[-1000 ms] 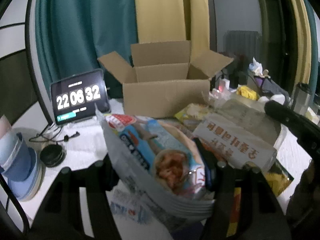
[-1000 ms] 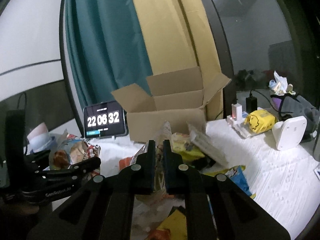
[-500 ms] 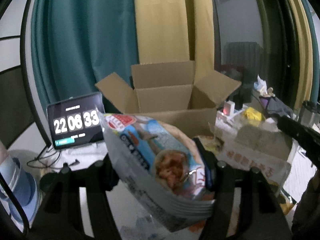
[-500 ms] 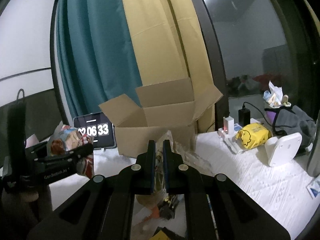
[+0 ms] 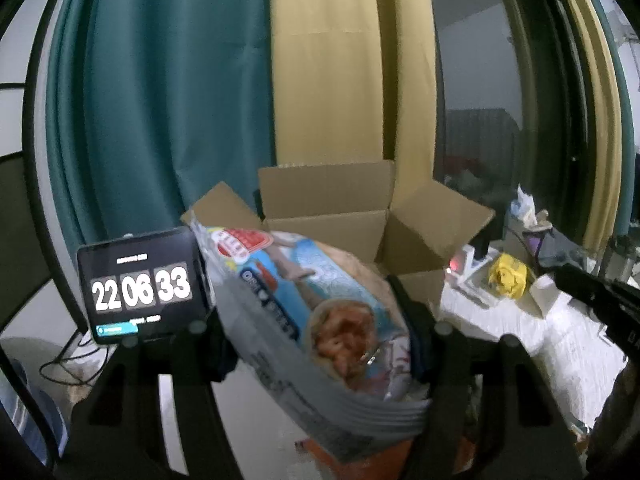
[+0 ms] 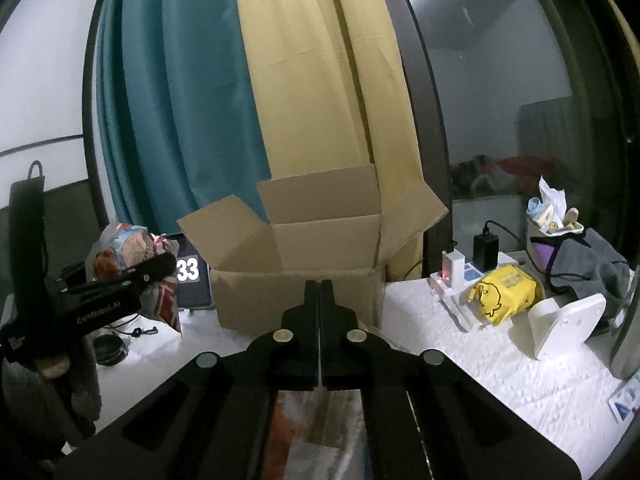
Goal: Organize snacks
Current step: 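Lift the blue-and-white bag toward the cardboard box while the right tool carries the clear pack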
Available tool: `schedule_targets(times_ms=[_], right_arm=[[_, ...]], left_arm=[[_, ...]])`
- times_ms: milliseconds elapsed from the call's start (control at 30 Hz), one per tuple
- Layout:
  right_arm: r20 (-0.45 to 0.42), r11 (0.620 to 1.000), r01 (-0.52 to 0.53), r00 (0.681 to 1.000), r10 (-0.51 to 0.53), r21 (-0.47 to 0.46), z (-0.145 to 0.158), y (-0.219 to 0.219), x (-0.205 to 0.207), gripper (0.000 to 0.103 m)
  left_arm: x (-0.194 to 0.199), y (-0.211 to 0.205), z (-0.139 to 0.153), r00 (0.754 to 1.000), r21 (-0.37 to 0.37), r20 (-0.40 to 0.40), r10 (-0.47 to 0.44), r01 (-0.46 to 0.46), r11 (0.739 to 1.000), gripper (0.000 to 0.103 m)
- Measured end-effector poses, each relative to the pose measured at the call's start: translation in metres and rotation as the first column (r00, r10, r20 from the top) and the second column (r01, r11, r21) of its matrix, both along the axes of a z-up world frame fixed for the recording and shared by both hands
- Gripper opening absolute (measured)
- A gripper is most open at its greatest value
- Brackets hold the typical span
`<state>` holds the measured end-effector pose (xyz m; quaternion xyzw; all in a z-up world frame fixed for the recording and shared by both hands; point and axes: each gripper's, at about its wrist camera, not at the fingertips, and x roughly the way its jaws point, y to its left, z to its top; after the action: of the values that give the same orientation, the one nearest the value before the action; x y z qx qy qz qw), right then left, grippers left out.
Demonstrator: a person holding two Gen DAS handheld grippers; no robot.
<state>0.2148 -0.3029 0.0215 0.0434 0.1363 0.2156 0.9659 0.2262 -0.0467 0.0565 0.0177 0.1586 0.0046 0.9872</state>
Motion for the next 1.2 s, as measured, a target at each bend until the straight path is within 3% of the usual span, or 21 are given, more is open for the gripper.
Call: schedule_targets(times_ms=[200,467,633,667,700,767,833,933,1133,1200], right_arm=[[-0.004,0.999,0.007,1.0,-0.007,-0.036,0.003,0.008,0.016,0.0],[-0.094,0.996,0.078,0.992,-0.082,-0.045,-0.014,-0.01,0.029,0.0],[-0.208,0.998,0.001,0.978,-0.014,-0.061,-0.033,-0.007,0.027,0.002],[-0.221,0.998,-0.003,0.975,-0.013,-0.068,-0.037,-0.007,0.024,0.013],[-0.241,0.997,-0.008,0.97,-0.009,-0.07,-0.042,-0.007,0.021,0.043],[-0.271,0.999,-0.014,0.963,0.0,-0.05,-0.052,-0.01,0.018,0.082],[-0.294,0.998,0.013,0.955,-0.03,-0.062,-0.061,-0.011,0.02,0.083],[-0.282,0.987,0.058,0.954,-0.1,-0.152,-0.07,-0.007,0.032,0.083],[-0.247,0.943,-0.001,0.965,-0.086,-0.332,-0.082,0.026,0.069,0.083],[-0.278,0.953,-0.029,0.959,-0.059,-0.3,-0.084,0.028,0.084,0.083]], left_arm=[[0.019,0.016,0.006,1.0,-0.04,0.026,-0.016,0.017,0.999,0.064],[0.022,0.033,-0.002,0.999,-0.063,0.018,-0.047,0.048,0.997,0.064],[0.012,0.037,-0.022,0.998,-0.093,-0.026,-0.064,0.061,0.994,0.064],[0.01,0.037,-0.026,0.997,-0.101,-0.037,-0.067,0.063,0.993,0.064],[0.009,0.037,-0.03,0.996,-0.109,-0.048,-0.07,0.064,0.992,0.064],[0.004,0.037,-0.038,0.995,-0.121,-0.07,-0.074,0.065,0.991,0.064],[0.0,0.036,-0.044,0.994,-0.125,-0.083,-0.075,0.065,0.99,0.064],[-0.004,0.034,-0.045,0.993,-0.122,-0.087,-0.075,0.064,0.99,0.064],[0.001,0.033,-0.039,0.995,-0.121,-0.074,-0.069,0.06,0.991,0.064],[0.003,0.033,-0.038,0.995,-0.117,-0.067,-0.073,0.065,0.991,0.064]])
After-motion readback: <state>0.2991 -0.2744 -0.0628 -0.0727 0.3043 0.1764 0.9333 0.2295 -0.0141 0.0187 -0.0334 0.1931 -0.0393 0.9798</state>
